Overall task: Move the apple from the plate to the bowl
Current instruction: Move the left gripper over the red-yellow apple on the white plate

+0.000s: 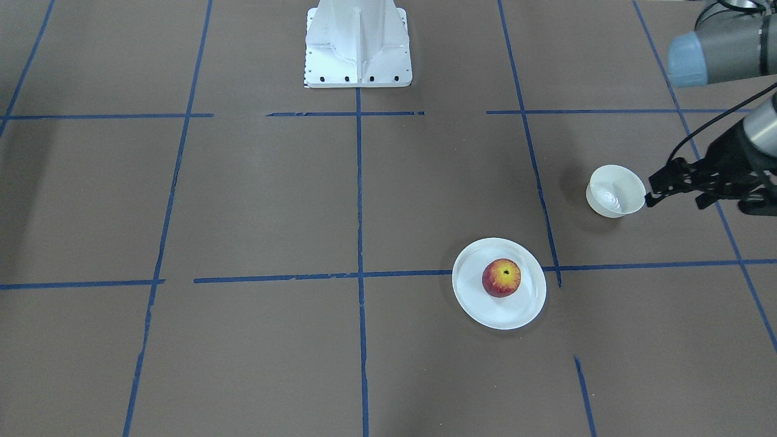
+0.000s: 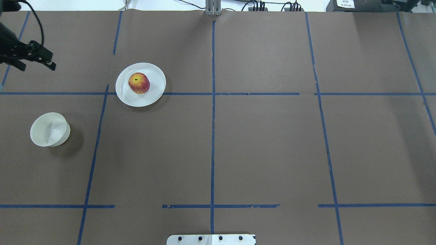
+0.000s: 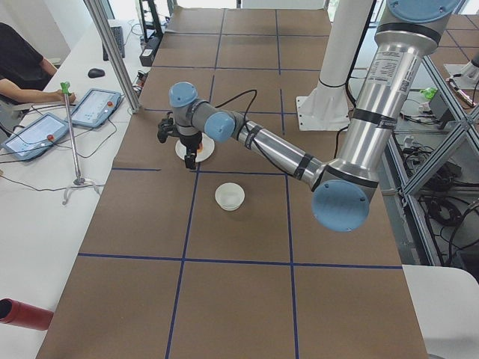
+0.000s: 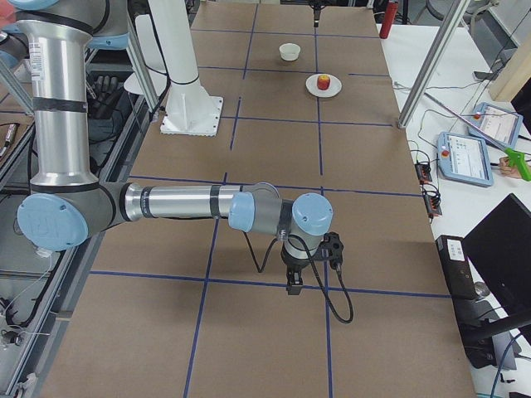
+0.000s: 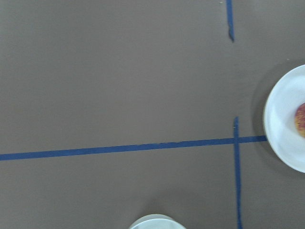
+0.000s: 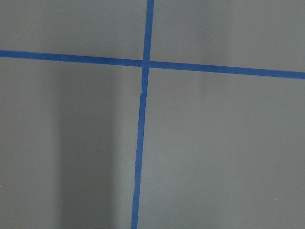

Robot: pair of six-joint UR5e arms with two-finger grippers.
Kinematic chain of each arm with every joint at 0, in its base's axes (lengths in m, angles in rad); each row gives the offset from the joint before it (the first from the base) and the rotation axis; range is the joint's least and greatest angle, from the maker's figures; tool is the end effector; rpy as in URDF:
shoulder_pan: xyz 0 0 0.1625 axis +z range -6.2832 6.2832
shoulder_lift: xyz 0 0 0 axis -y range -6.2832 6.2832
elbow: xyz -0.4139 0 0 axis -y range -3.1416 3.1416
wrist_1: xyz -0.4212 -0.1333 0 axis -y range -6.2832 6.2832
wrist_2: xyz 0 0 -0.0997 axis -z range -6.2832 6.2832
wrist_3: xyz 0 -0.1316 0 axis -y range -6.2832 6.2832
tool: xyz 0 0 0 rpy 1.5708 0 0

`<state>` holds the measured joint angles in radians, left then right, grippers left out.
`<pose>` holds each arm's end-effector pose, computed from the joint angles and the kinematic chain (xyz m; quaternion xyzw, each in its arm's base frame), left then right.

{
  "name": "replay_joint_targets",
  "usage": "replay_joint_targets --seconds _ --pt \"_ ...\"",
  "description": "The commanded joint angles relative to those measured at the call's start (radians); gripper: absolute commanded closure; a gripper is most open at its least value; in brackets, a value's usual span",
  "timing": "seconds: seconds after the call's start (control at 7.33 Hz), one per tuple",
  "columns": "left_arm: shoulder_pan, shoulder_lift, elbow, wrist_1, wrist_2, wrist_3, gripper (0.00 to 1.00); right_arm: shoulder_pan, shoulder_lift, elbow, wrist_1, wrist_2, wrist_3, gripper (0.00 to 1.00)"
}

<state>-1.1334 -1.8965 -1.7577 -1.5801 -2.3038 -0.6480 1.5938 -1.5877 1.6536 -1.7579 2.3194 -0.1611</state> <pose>0.2279 -0.5941 0.3831 0.0275 0.4209 -0.0029 0.9067 0.0552 -0.4995 0.6564 -0.0226 -0.3686 -0.0420 0.9284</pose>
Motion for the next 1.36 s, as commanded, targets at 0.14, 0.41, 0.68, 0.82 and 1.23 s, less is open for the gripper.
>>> replay_joint_targets --seconds 0.14,0.41,0.68,0.82,1.23 --pt "0.152 -0.191 0.180 -0.009 0.037 -0.192 0.00 0.000 0.000 0.000 0.000 0.000 0.000 0.00" --pt "0.178 -0.256 0.303 -0.099 0.038 -0.269 0.00 0.000 0.000 0.000 0.000 0.000 0.000 0.00" --pt "0.219 -0.318 0.384 -0.171 0.097 -0.350 0.00 0.000 0.000 0.000 0.000 0.000 0.000 0.00" --pt "0.237 -0.350 0.432 -0.199 0.101 -0.376 0.00 0.000 0.000 0.000 0.000 0.000 0.000 0.00" --pt "0.254 -0.371 0.480 -0.245 0.150 -0.394 0.00 0.000 0.000 0.000 0.000 0.000 0.000 0.00"
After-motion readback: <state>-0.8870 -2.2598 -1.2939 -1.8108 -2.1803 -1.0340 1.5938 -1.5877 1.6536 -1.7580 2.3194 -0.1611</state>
